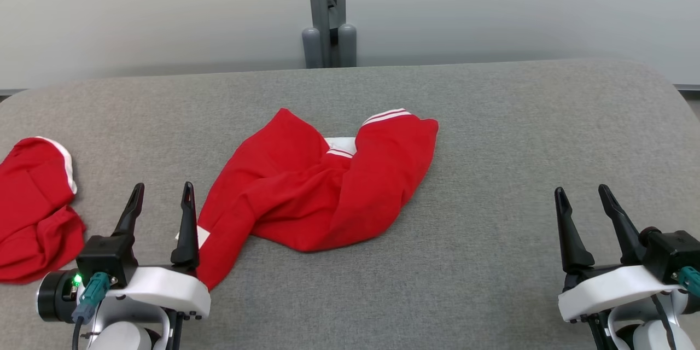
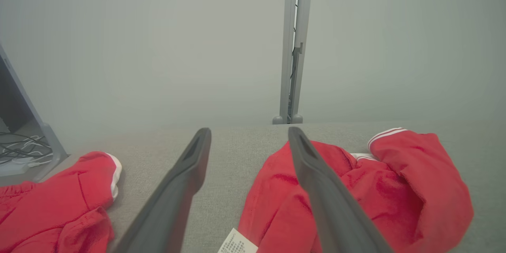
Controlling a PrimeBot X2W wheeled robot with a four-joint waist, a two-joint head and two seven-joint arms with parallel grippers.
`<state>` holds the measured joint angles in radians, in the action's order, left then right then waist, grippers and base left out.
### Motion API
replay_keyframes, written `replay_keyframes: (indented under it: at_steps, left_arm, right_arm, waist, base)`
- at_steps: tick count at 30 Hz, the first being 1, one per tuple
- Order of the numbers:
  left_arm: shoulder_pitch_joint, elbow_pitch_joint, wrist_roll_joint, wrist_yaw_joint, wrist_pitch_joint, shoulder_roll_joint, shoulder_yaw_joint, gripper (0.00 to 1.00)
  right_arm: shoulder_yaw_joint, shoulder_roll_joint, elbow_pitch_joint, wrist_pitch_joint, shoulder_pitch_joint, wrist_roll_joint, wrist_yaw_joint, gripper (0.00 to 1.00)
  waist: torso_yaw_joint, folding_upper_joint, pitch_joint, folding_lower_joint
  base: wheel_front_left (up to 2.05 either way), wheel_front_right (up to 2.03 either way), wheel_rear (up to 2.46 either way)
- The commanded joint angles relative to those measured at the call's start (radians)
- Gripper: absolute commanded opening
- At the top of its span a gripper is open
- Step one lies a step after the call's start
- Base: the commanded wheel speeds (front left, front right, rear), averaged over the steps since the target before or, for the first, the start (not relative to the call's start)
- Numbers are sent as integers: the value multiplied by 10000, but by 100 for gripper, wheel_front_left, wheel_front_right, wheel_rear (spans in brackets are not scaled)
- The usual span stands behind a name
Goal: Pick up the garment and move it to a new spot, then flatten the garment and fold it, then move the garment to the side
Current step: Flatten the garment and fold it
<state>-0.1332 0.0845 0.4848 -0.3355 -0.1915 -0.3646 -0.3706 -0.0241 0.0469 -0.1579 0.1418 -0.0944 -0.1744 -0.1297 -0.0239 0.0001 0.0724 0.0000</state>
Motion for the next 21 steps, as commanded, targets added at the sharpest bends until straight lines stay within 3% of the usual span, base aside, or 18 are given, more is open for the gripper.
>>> replay_keyframes:
  at_steps: [1,8,15,18,21]
  left_arm:
    - [-251,52,19,24,-120,1,61,100]
    - [-541,304,26,179,-353,158,63,100]
    - [-953,496,-62,444,-551,392,-22,100]
    - [-1081,534,-155,542,-604,480,-114,100]
    - [-1322,511,-228,716,-665,633,-180,100]
  right_arm:
    - [-27,64,33,-14,50,38,-20,100]
    - [-229,66,-18,-87,-67,168,-20,100]
    - [-637,64,-439,-414,-769,374,-20,100]
    - [-721,187,-959,-582,-1407,325,-20,100]
    - [-517,747,-2007,-907,-2412,207,-21,100]
  waist:
    - [139,-1,29,0]
    - [684,-1,112,0]
    - [1676,-1,398,0]
    - [2219,-1,574,0]
    - [2975,-1,847,0]
  base:
    - [0,0,0]
    - [0,0,0]
    - [0,0,0]
    - [0,0,0]
    - [0,0,0]
